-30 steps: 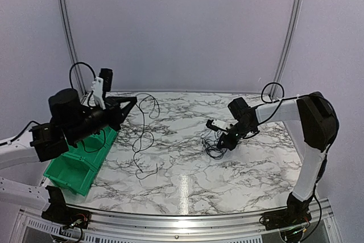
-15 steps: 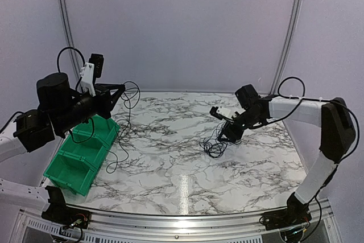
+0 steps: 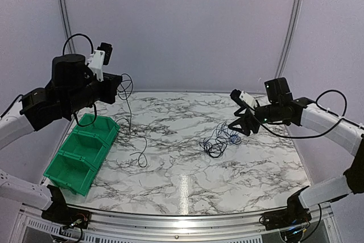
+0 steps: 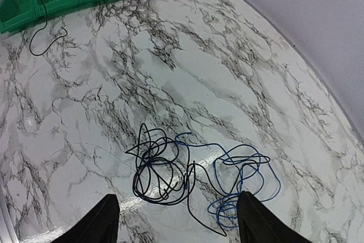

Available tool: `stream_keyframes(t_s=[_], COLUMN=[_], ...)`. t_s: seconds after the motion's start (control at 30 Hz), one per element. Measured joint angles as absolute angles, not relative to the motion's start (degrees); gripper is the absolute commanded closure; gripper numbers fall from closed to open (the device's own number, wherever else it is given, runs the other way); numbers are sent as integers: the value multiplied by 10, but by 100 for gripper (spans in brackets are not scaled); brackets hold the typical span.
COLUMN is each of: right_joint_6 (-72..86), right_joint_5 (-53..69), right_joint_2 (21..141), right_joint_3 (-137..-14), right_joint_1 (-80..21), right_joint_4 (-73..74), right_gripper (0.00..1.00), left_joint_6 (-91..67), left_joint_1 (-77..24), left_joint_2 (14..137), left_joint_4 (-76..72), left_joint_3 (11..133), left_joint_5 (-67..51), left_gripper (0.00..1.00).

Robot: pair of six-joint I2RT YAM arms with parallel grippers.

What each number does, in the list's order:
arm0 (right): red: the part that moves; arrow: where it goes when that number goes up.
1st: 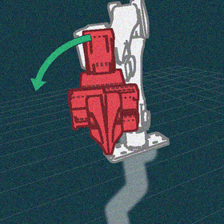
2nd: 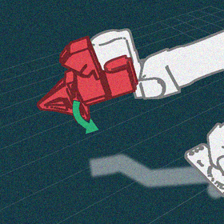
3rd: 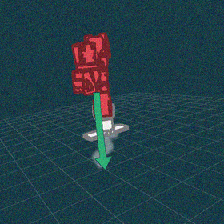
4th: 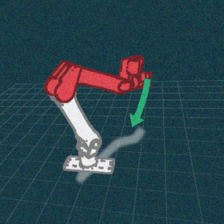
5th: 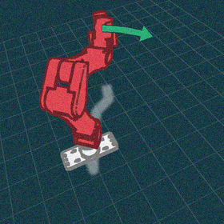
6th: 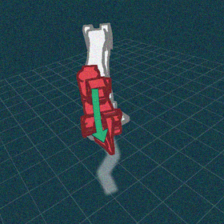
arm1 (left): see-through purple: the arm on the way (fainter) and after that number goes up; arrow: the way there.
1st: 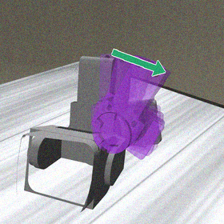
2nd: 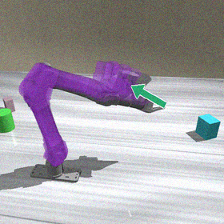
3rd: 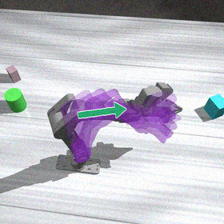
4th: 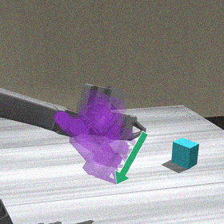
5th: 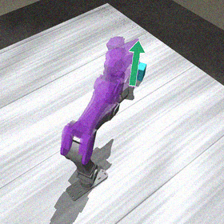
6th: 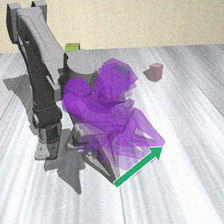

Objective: Untangle the cables

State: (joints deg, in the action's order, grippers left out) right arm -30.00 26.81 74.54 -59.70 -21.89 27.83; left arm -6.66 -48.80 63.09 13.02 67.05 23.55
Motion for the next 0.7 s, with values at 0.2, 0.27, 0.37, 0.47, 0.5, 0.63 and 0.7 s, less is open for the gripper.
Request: stream_keyframes(t_s=[0.2,0.27,0.37,0.47,0.5,0.63,0.7], right_joint_6=[-281,-281,-285,-290,-291,-301,-304], right_joint_5=[331,331,331,328,326,320,316], right_joint_2=[706,702,679,664,664,673,682], right_joint_3=[-477,-475,-470,-464,-463,-457,-456], right_joint_1=[-154,-151,-149,-149,-149,-149,-149], right_joint_4=[225,215,193,181,177,175,175], right_gripper=[31,31,31,31,31,32,32], left_joint_6=[-39,-34,-24,-12,-7,17,27], left_joint_1=[-431,-417,-404,-393,-387,-345,-320], left_joint_2=[680,691,700,701,701,712,724], left_joint_4=[187,198,208,216,218,223,223], left_joint_3=[776,809,847,858,859,861,862], left_joint_5=[248,256,269,284,288,297,298], left_gripper=[100,100,100,100,100,100,100])
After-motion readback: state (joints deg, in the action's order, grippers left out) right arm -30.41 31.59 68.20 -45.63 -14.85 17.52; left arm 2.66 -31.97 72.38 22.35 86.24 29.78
